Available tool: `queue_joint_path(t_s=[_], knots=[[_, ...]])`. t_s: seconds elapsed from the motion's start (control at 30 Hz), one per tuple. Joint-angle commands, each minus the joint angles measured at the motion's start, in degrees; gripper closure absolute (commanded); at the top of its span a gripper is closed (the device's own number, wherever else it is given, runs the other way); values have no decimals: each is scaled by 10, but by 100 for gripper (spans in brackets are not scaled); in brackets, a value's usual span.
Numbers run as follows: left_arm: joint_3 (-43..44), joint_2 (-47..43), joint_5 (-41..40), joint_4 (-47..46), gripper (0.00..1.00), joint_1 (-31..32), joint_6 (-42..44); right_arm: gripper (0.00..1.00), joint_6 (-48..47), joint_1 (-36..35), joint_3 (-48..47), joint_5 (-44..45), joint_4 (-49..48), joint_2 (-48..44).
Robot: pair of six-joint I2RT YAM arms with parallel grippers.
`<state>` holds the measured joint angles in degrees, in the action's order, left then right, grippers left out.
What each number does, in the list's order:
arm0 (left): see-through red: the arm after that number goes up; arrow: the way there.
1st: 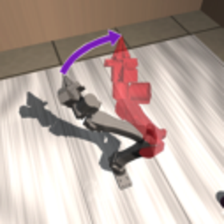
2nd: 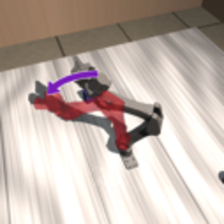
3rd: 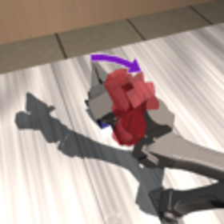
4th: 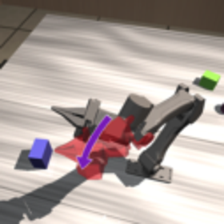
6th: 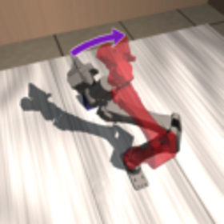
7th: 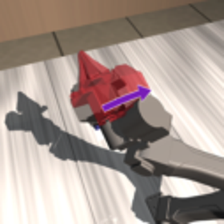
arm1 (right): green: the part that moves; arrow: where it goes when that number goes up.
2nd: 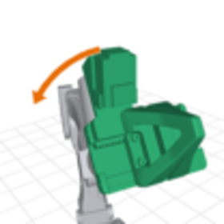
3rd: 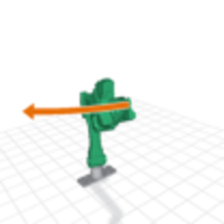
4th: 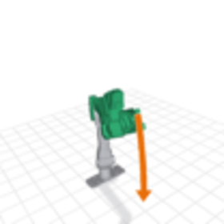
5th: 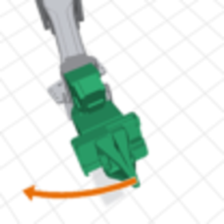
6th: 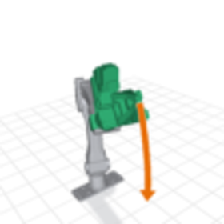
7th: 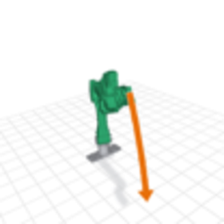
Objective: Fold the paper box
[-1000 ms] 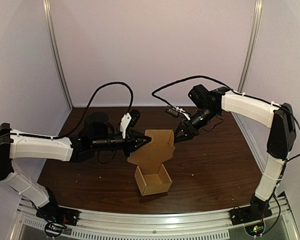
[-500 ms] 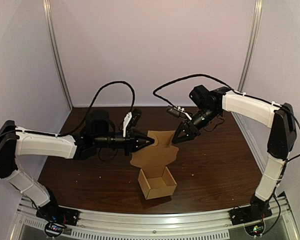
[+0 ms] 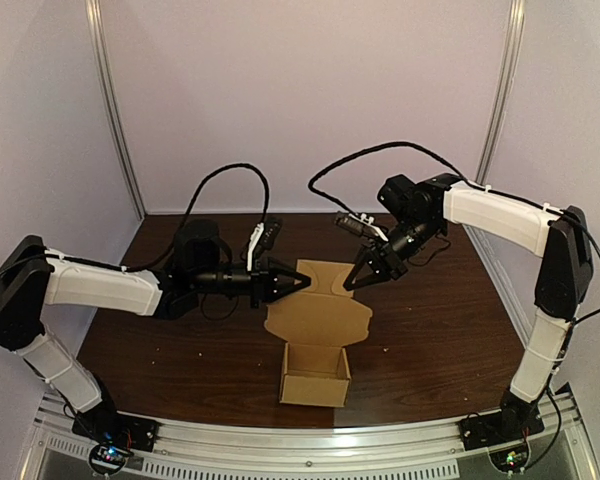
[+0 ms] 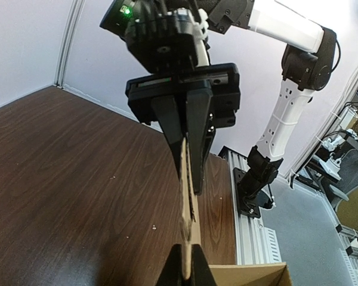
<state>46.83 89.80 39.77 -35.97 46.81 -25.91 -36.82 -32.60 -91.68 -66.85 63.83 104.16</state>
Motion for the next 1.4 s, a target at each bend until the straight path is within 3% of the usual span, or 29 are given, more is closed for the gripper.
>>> queue_joint_path(t_s=[0.0, 0.17, 0.5, 0.6, 0.73, 0.87, 1.03, 1.1, 1.23, 1.37], knots=[[1, 13, -5, -33, 100, -2, -12, 100, 4, -8, -11, -25, -19, -16], [5, 10, -44, 0, 100, -3, 5, 100, 78, -8, 19, 29, -100, -36], [1, 17, -22, 4, 100, -3, 17, 100, 86, -8, 23, 46, -102, -36], [3, 27, -5, 6, 100, -3, 18, 100, 59, -10, 15, 43, -74, -34], [-2, 38, 19, -14, 100, -3, 10, 89, 0, -24, -13, 44, 4, -15], [-10, 38, 14, -32, 100, -4, 5, 88, -25, -39, -26, 41, 36, 0], [-11, 37, 8, -34, 100, -4, 6, 100, -34, -46, -36, 44, 52, 7], [-11, 34, -4, -24, 100, -4, 7, 100, -32, -45, -38, 54, 52, 5], [-34, -16, -86, 33, 67, -4, 42, 100, -19, -35, -40, 83, 44, -15], [-104, -110, -217, 79, 44, -2, 84, 100, 7, -21, -36, 90, 30, -35]])
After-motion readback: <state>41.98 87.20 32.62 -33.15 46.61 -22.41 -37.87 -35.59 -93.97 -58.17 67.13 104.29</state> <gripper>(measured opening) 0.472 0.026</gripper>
